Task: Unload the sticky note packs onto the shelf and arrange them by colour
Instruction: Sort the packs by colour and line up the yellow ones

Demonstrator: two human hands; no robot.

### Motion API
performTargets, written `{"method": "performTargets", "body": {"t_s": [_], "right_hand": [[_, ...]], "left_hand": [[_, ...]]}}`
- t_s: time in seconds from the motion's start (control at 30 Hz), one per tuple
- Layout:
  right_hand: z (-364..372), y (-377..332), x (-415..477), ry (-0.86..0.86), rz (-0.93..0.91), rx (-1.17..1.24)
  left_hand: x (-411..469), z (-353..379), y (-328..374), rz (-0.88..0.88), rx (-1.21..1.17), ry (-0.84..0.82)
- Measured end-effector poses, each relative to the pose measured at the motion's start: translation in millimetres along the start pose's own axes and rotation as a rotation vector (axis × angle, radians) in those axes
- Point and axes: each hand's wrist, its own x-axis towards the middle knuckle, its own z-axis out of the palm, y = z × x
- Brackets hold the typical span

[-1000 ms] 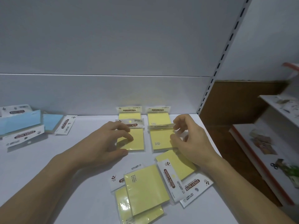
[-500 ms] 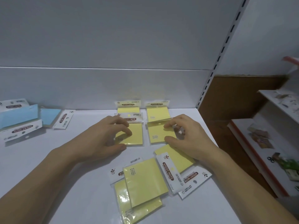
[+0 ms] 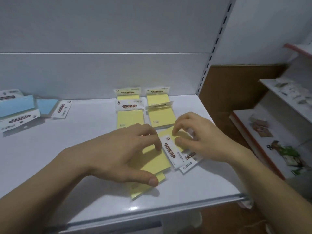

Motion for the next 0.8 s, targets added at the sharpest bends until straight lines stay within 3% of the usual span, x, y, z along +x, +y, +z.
{"method": "performTargets", "body": {"t_s": [0.17,0.43,0.67,0.8], "right_hand": [[2.9,-0.4,-26.9,0.073,0.095,0.034],[-8.7,-34.9,-57.9,0.056,0.208,-0.201],[-12.7,-53.2,-70.0,-0.337,0.141,-0.131],[-10.5,-55.3,-59.7,-0.330,0.096,-0.195]], "left_hand": [[-8.4,17.2,12.5,-0.028,0.087,0.036],[-32.0,11.1,0.7,0.008,0.053,0.051],[-64.6,6.2,-18.8,-0.031,-0.004,0.106],[-83.7,7.5,-31.8,-0.106,-0.019,0.154]]}}
